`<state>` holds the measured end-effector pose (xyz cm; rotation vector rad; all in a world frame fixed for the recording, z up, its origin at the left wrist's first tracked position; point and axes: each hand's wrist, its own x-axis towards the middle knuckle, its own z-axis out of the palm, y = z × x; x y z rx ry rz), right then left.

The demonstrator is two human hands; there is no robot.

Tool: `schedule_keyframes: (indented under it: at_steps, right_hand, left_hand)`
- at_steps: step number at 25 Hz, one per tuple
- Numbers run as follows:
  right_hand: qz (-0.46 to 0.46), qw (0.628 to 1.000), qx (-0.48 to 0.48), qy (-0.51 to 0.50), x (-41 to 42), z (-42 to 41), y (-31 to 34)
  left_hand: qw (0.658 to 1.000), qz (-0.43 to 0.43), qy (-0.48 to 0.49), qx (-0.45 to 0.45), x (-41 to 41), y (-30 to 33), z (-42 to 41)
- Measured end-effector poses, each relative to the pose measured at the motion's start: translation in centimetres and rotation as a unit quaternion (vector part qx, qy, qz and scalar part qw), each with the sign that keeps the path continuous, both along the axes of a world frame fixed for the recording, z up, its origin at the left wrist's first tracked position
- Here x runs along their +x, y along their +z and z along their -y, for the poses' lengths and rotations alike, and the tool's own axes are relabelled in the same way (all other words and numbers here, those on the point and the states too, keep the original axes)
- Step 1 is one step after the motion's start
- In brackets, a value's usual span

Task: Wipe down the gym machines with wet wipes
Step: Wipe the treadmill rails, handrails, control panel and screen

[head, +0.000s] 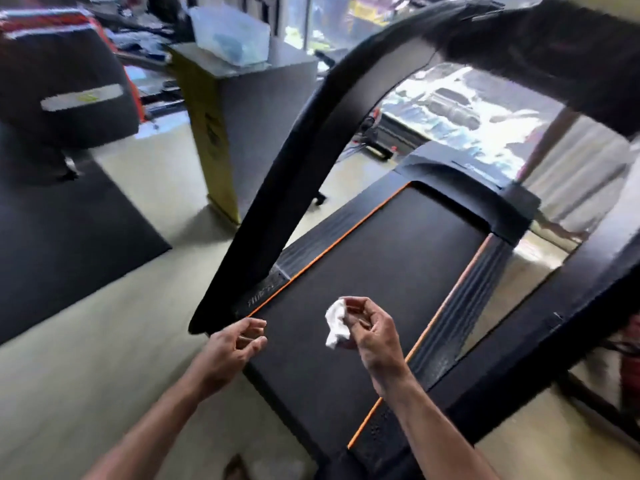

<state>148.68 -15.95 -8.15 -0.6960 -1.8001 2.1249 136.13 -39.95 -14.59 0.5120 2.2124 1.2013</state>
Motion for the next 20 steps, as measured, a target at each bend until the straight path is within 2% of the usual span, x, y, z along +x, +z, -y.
schedule_keyframes:
  at_steps: [2, 5, 8, 12, 15, 17, 20]
  right_hand:
    - [-0.007, 0.998, 0.023, -0.053, -1.8, -0.7, 1.8]
    - [-0.019, 0.982, 0.067, -0.176, -0.2, -4.7, 3.5]
    - [0.017, 0.942, 0.112, -0.317, 4.5, -9.0, 3.5]
    - [0.054, 0.877, 0.122, -0.461, 7.3, -11.5, 2.4]
    - [0.050, 0.839, 0.105, -0.532, 4.9, -16.0, 1.0]
    - [0.043, 0.830, 0.079, -0.551, 2.6, -19.7, 0.1]
    - [0.067, 0.786, -0.017, -0.614, -0.6, -24.3, -0.4]
  left_hand:
    - [0.999, -0.037, -0.036, 0.013, -5.4, 1.3, -2.4]
    - [0.993, -0.065, -0.090, 0.049, -9.6, 2.5, -9.4]
    - [0.969, -0.077, -0.223, 0.073, -9.2, 3.1, -17.8]
    - [0.918, -0.067, -0.374, 0.112, -7.4, 4.4, -28.0]
    - [0.880, -0.093, -0.443, 0.143, -8.5, 5.4, -35.8]
    - [0.858, -0.125, -0.477, 0.146, -9.5, 6.0, -40.6]
    - [0.810, -0.158, -0.559, 0.081, -10.8, 7.7, -47.4]
